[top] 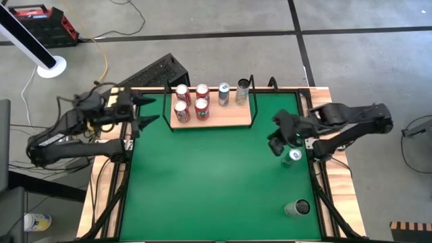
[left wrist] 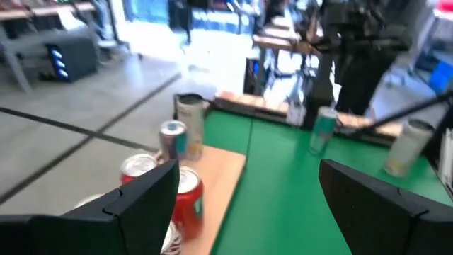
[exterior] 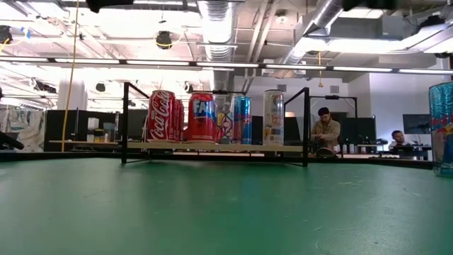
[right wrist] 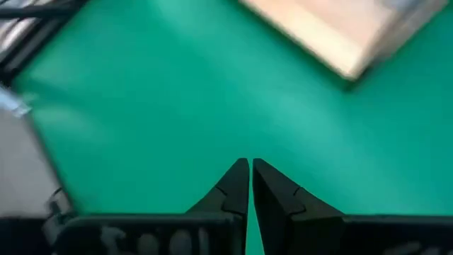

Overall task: Place canned beverage on shelf
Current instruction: Put the blue soda can on the shelf aligned with the other blue soda can

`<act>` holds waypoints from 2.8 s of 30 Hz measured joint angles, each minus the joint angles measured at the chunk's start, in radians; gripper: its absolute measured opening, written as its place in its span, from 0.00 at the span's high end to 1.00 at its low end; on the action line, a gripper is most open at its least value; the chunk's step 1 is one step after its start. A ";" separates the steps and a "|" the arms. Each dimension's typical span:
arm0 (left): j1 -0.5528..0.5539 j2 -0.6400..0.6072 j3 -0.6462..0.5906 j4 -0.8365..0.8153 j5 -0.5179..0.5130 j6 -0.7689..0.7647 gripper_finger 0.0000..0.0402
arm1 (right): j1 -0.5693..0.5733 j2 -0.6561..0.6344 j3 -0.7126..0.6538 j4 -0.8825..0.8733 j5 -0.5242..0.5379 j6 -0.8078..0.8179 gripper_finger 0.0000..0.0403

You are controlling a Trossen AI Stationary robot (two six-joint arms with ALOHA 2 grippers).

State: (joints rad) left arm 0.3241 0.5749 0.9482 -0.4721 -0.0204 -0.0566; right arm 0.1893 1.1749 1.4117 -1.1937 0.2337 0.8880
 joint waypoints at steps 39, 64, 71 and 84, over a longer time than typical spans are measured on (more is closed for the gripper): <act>0.000 -0.178 -0.371 0.333 0.038 -0.263 0.20 | 0.277 0.088 -0.176 -0.385 -0.104 1.242 0.18; 0.000 -0.178 -0.371 0.335 0.043 -0.262 0.20 | 0.225 0.161 -0.343 -0.378 -0.119 1.241 0.18; 0.000 -0.178 -0.371 0.344 0.039 -0.262 0.20 | 0.194 0.161 -0.353 -0.378 -0.067 1.232 0.18; 0.000 -0.178 -0.371 0.359 0.031 -0.262 0.20 | 0.155 0.161 -0.352 -0.378 -0.076 1.173 0.19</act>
State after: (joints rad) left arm 0.3241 0.3969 0.5770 -0.1131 0.0108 -0.3187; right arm 0.3445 1.3361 1.0592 -1.5715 0.1572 2.0610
